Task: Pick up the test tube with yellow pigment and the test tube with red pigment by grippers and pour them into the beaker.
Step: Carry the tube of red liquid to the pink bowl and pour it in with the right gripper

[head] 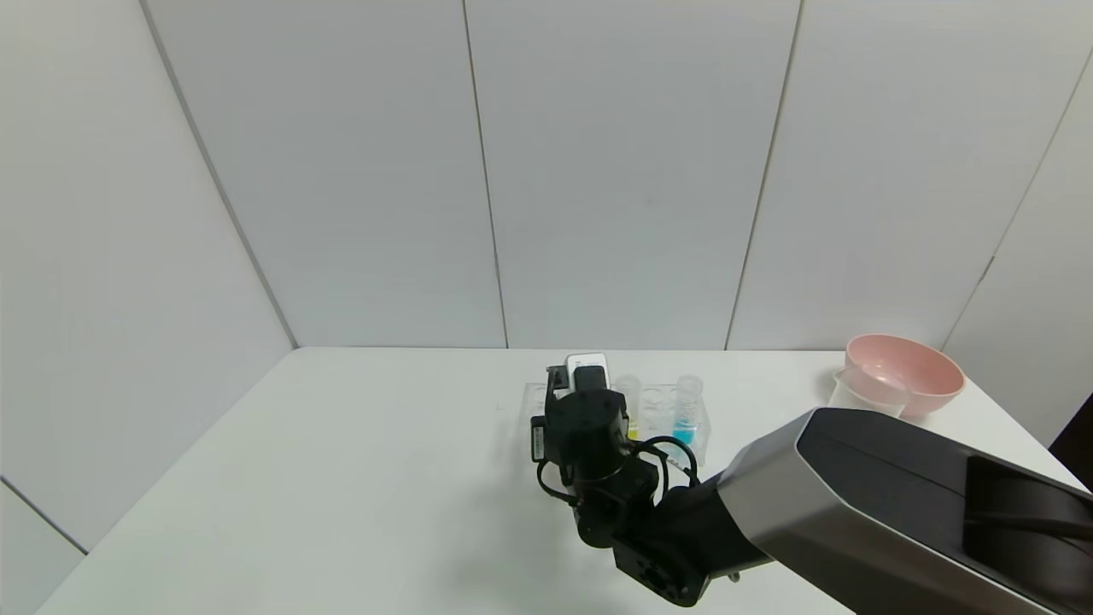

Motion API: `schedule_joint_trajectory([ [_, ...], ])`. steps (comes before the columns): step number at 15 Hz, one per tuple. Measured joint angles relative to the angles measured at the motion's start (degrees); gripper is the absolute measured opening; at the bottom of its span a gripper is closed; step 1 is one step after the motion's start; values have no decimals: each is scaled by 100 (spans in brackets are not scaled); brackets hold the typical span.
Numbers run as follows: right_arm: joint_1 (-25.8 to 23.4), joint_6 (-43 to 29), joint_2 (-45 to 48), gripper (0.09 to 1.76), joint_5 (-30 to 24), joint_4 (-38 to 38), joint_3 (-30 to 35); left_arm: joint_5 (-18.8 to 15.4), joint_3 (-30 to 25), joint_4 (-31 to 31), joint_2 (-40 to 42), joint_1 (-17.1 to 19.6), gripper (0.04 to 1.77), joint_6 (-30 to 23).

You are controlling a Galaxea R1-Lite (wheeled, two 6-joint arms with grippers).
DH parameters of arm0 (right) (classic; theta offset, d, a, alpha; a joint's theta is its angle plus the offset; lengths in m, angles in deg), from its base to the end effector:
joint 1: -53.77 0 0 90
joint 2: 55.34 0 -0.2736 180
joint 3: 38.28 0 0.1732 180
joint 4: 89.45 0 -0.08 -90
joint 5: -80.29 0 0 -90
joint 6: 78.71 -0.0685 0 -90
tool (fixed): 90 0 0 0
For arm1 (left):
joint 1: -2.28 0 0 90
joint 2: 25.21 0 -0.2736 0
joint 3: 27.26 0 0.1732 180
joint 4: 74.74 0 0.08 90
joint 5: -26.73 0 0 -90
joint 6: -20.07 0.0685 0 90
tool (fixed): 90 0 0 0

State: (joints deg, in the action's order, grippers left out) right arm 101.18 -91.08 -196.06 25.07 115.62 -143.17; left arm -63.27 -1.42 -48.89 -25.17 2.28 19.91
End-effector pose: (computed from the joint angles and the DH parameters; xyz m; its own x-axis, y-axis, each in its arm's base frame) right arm 0.3577 0.3314 0.0464 0.9660 0.2080 -0.1533 -0.1931 0.9754 0.1064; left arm 0.0307 0.0000 0.0755 1.0000 0.0000 0.0005 0.0000 1.0000 -0.0028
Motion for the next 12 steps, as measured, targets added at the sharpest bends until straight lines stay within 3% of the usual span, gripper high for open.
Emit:
schedule_joint_trajectory([
  [12, -102, 716, 1037, 52, -43, -296, -271, 0, 0, 0, 0, 0, 176, 0],
])
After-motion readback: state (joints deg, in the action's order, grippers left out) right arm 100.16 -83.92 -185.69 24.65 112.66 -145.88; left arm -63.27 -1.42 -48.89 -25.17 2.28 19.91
